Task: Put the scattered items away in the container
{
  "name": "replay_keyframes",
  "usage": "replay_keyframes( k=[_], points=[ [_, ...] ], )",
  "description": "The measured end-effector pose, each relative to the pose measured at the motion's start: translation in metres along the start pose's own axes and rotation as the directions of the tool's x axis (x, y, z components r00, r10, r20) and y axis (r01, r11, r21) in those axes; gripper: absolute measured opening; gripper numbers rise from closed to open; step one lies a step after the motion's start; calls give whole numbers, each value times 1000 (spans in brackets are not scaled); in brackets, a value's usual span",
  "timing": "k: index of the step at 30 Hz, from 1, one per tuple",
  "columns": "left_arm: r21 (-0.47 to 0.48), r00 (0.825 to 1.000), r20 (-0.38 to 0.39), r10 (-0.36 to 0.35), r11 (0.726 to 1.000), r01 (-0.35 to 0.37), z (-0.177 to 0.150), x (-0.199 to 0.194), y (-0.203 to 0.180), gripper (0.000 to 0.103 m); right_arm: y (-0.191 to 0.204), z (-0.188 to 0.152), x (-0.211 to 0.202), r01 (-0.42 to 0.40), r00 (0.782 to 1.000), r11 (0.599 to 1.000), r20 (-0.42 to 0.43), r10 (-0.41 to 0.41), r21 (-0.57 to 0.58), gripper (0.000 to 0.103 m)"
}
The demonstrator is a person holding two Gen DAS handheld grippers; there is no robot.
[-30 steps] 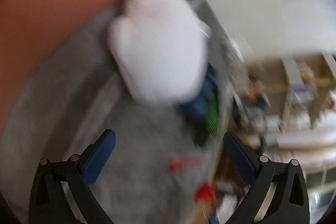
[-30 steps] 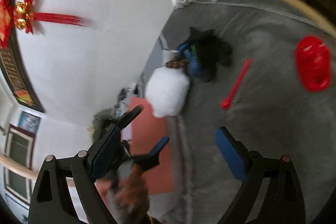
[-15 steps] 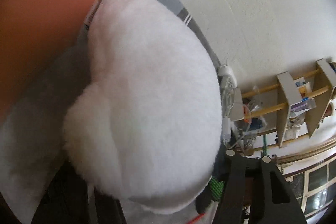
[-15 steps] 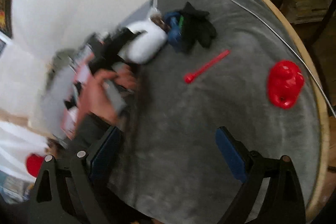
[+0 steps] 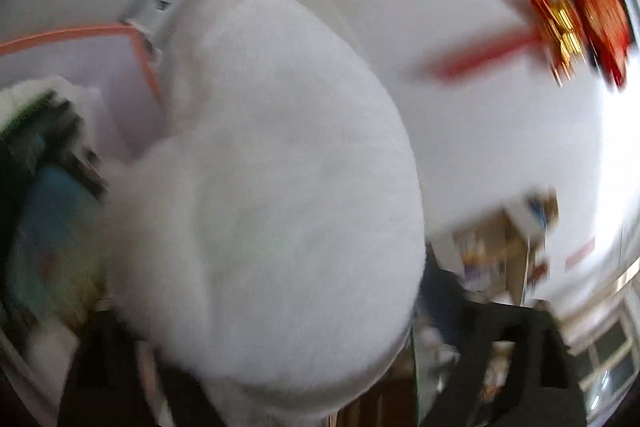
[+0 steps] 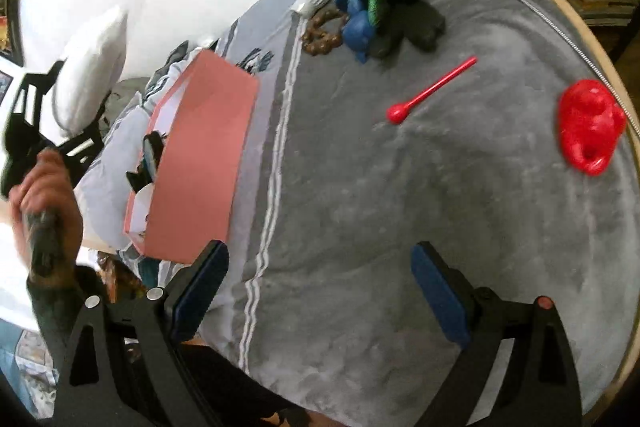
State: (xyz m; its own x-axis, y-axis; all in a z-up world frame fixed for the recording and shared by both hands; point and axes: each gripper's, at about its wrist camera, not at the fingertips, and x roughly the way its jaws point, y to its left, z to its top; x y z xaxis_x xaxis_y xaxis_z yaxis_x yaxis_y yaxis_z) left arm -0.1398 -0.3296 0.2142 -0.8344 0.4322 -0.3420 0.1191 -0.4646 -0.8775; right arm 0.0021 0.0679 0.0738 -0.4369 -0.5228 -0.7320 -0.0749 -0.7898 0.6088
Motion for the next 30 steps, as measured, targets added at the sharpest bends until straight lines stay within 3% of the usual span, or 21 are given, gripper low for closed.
replay_keyframes(
  k=[2, 3, 5, 8, 12, 15, 19, 23, 25, 30],
  points=[
    [-178, 995, -57, 85, 979, -94, 22, 18, 50, 103, 8, -5, 1, -5, 1000, 1000, 2, 5, -11, 93],
    [-271, 986, -114, 118, 952, -145, 22, 26, 74, 103, 12, -7, 2, -6, 1000, 1000, 7, 6, -18, 93],
    [-325, 982, -167, 88, 935, -140, 17, 30, 93, 103, 20, -10, 4, -8, 1000, 999, 16, 9, -47, 94],
    [-274, 979, -181, 97, 951, -145, 12, 27, 77, 103, 30, -10, 6, 17, 1000, 995, 25, -14, -99, 95],
    [-230, 983, -185, 14, 972, -57, 1, 21, 48, 103, 28, -2, 10, 50, 998, 994, 45, -46, -95, 96],
    [-200, 983, -181, 29, 978, -65, -18, 12, 37, 103, 18, 15, 9, 101, 991, 991, 91, -93, -90, 96],
    [-206, 973, -227, 40, 975, -88, -36, 14, 42, 103, 10, 63, 10, 314, 934, 942, 217, -284, -115, 102],
    [-210, 969, -243, 51, 972, -104, -43, 14, 51, 103, 13, 139, 42, 419, 894, 882, 268, -360, -215, 102],
    [-205, 966, -252, 49, 973, -103, -44, 20, 50, 103, 14, 174, 72, 478, 872, 839, 253, -418, -261, 102],
    [-170, 961, -266, 71, 978, -120, -38, 26, 46, 103, -8, 226, 140, 482, 876, 832, 116, -469, -273, 102]
  ],
)
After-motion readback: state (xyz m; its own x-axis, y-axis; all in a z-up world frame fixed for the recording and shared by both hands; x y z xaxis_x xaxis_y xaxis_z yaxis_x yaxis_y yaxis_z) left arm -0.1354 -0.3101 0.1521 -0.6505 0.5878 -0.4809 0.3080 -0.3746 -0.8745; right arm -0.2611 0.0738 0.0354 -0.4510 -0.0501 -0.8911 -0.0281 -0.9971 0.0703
